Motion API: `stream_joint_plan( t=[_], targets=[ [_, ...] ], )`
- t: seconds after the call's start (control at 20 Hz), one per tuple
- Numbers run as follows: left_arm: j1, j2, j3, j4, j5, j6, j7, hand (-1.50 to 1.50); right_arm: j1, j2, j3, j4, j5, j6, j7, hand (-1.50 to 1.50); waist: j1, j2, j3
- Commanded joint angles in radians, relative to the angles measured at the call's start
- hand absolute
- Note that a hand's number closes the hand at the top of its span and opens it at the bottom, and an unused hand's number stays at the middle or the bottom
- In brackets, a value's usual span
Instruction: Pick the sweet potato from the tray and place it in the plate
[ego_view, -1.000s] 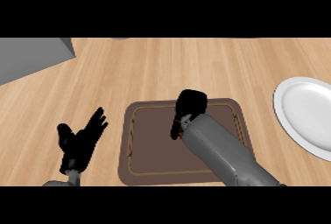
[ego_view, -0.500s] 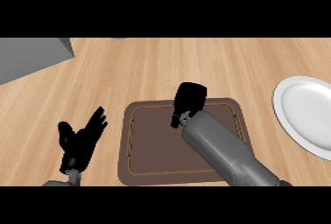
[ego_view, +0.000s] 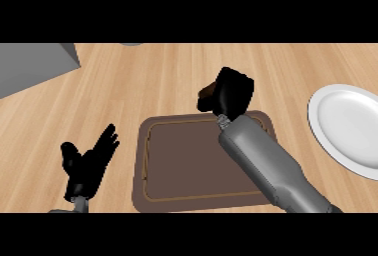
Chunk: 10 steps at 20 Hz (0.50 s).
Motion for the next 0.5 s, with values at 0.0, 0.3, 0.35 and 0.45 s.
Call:
stream_joint_plan(
  t=[0.0,0.3,0.35,0.45],
  targets=[
    [0.004,0.001,-0.001,0.001,-0.006,0.004,0.006,0.0,-0.018,0.004,-0.066,-0.038,0.133,-0.211,0.211,1.5,-0.004,-0.001,-0.002],
    [0.029,0.017,0.015,-0.02,0.001,0.001,0.01,0.0,0.081,-0.035,-0.213,-0.124,0.278,-0.321,0.244,1.5,-0.016,-0.004,-0.001],
    [0.033,-0.034,-0.016,0.022,-0.022,0.017,-0.046,0.0,0.097,-0.019,-0.237,-0.143,0.281,-0.343,0.232,1.5,-0.021,0.001,-0.002],
    [0.035,-0.019,-0.008,-0.007,-0.015,0.02,-0.005,0.0,0.147,-0.028,-0.283,-0.182,0.324,-0.4,0.209,1.5,-0.017,0.0,-0.001]
  ],
)
